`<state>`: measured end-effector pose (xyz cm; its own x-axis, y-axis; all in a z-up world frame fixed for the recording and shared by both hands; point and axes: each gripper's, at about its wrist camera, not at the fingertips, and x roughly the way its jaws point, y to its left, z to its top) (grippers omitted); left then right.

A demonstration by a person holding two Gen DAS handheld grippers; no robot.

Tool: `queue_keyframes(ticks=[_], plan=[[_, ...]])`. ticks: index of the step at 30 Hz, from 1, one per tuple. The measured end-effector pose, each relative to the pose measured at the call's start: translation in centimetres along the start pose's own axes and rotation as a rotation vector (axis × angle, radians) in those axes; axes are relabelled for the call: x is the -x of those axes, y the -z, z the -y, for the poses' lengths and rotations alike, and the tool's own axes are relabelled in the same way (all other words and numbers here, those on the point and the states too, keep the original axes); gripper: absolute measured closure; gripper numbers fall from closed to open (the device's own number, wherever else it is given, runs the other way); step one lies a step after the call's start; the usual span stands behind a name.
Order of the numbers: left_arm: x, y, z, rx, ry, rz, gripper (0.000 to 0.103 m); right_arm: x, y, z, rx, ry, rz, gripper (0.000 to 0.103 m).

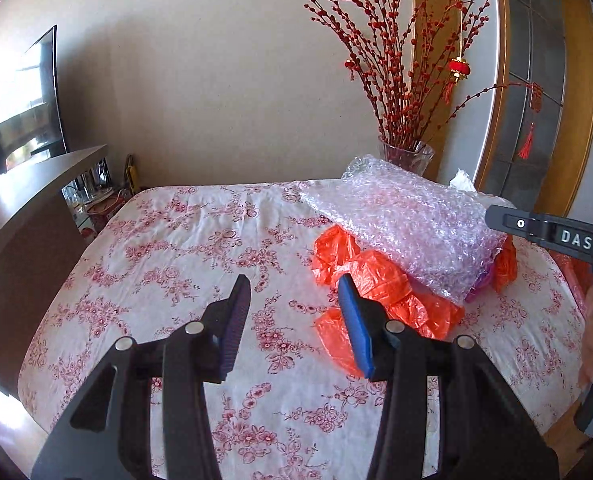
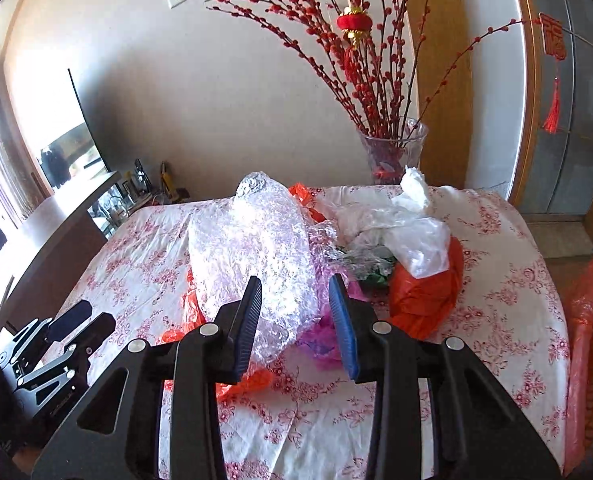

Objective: Collect trash
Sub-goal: 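Move both tools back toward the bubble wrap and orange bags on the table, then grasp the bubble wrap with the right gripper while the left gripper grasps an orange bag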

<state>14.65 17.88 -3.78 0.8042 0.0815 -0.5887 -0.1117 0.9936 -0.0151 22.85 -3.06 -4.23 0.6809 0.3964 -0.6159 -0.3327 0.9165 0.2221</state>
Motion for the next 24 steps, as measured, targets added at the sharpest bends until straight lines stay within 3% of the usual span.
queue_keyframes(ticks=[2,3,4,5,15,24], plan=[[-0.2,0.1,-0.3,0.007,0.003,-0.004,0.057,-1.0,-0.1,-0.4,0.000,0.010,-0.025,0.067],[-0.2,0.2,-0.4,0.010,0.005,-0.005,0.057,-1.5,0.0,-0.5,0.002,0.017,-0.035,0.073],[-0.3,0.2,-0.6,0.012,0.007,-0.004,0.057,-2.0,0.1,-0.5,0.005,0.018,-0.048,0.090],[-0.3,0.2,-0.6,0.013,0.010,-0.004,0.057,-2.3,0.2,-0.5,0.004,0.015,-0.058,0.096],[-0.8,0.0,-0.4,0.026,0.034,-0.015,0.057,4.0,-1.6,-1.1,0.021,-0.042,0.128,0.099],[-2.2,-0.9,2.4,0.011,0.083,-0.052,0.057,11.2,-1.8,3.0,-0.023,0.044,0.283,0.100]])
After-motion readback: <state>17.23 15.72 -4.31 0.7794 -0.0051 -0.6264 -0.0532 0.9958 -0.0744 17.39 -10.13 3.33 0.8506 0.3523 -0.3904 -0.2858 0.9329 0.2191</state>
